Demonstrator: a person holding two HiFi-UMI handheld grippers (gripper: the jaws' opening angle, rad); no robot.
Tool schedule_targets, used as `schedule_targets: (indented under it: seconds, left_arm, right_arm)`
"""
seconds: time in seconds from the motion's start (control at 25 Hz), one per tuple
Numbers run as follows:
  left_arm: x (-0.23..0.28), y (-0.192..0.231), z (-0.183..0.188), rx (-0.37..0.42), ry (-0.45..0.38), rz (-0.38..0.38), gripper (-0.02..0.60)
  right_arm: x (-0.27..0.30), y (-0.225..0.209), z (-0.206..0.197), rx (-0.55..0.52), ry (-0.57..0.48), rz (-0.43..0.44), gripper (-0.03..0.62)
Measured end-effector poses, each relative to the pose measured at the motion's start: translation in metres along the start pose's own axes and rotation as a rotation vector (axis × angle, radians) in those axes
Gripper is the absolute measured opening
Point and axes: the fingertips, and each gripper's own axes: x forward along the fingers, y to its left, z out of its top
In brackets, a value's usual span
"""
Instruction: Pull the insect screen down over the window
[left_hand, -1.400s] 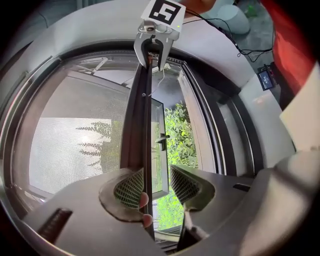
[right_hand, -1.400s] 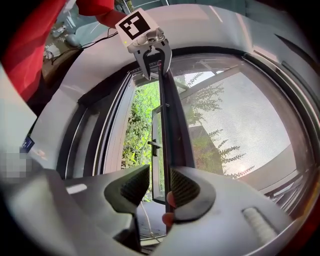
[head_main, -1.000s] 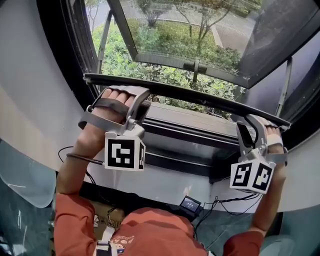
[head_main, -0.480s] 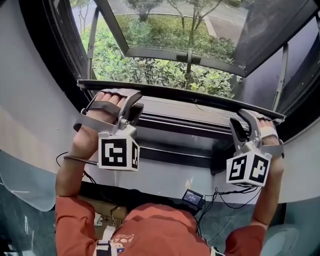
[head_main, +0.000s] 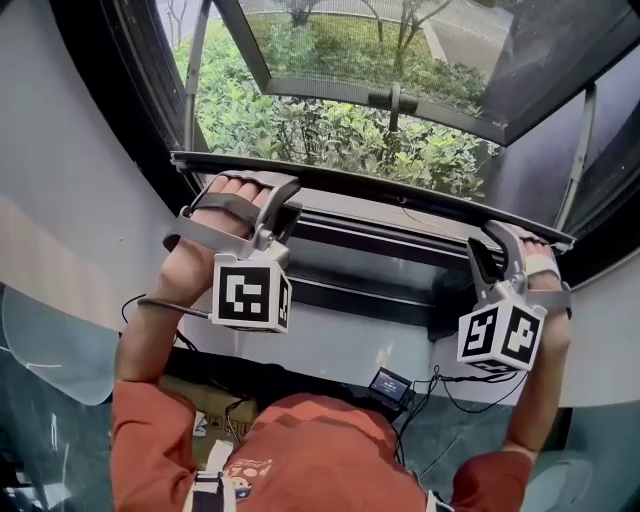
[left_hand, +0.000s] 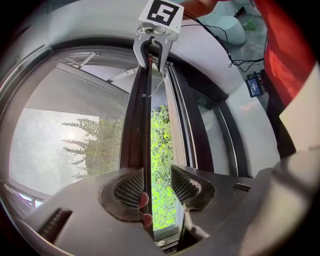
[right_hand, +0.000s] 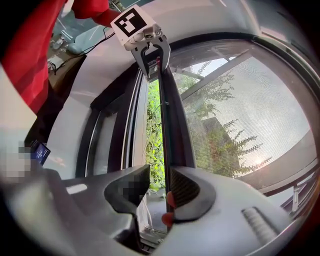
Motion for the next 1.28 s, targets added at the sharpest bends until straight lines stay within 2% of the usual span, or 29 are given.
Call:
schedule_targets:
  seconds: [0.32,0.92,1.28]
  left_arm:
    - [0.001,-0.004,0.001,-0.016,0.003,0.012,0.167]
    - [0.01,-0.032,-0.001,-0.033,-0.006,-0.094,0.166]
    - [0.013,-0.043,-0.001,-0.04,-0.008,-0.104,0.166]
  right_arm:
    - [0.001,0.002,0.0,0.016,-0.008,0.002,0.133]
    - [0.012,0.029,-0.003,0.067,-0.003,0.104,0.133]
    - [0.016,0.04,-0.005,0.088,0.003,0.115,0.133]
